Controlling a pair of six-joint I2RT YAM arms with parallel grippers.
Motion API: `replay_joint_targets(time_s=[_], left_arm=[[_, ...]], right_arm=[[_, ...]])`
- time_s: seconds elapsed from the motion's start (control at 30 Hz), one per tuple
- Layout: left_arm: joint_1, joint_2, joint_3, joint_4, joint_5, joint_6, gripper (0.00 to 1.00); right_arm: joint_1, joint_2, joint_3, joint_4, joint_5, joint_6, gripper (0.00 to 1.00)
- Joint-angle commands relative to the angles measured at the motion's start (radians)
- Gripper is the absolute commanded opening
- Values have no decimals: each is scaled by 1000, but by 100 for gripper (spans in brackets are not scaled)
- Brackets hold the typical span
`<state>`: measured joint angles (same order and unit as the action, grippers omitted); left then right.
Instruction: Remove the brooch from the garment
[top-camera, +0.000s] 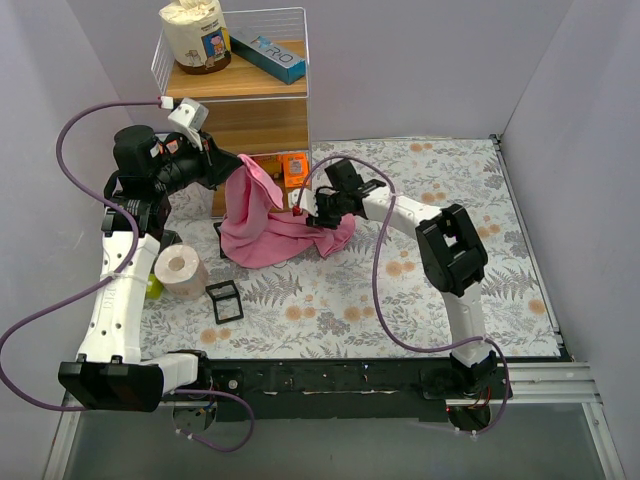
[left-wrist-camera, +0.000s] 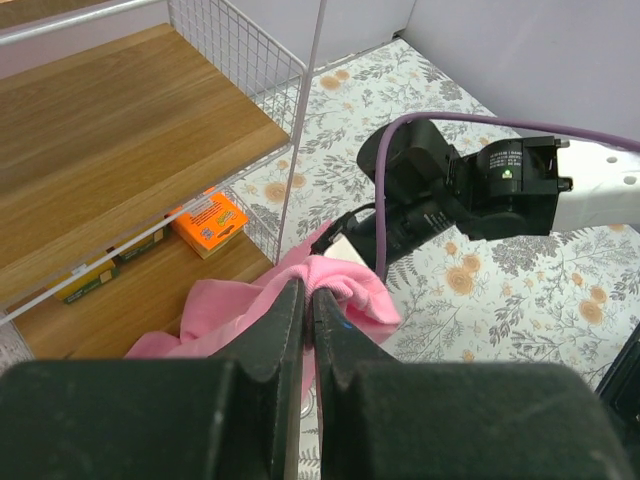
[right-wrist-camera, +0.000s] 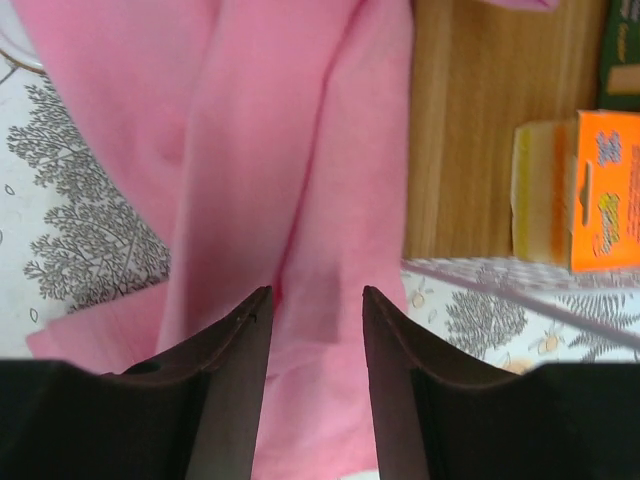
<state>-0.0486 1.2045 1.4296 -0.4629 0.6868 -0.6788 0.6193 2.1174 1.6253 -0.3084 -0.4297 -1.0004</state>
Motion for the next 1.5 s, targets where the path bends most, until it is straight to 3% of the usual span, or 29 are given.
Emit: replay_joint_targets(time_s=[0.0, 0.63, 0.87, 0.93, 1.07, 1.23, 1.47], left_arm=[[4, -28, 32, -22, -23, 28, 0], [16, -26, -4, 7, -12, -2, 0], [16, -39, -15, 4, -12, -1, 0], [16, -42, -17, 6, -9, -1, 0], [16, -42, -11, 15, 3, 5, 0], [16, -31, -3, 50, -3, 22, 0], [16, -10, 51, 191, -59, -19, 0]], right_arm=[[16, 15, 16, 3, 29, -86, 49], [26, 53, 27, -54, 77, -116, 43], [28, 67, 60, -14, 108, -57, 6], [26, 56, 67, -12, 117, -52, 1], [11, -51, 54, 21, 138, -1, 1], [-82, -204, 68, 65, 178, 190, 1], [-188, -494, 65, 37, 354, 290, 1]])
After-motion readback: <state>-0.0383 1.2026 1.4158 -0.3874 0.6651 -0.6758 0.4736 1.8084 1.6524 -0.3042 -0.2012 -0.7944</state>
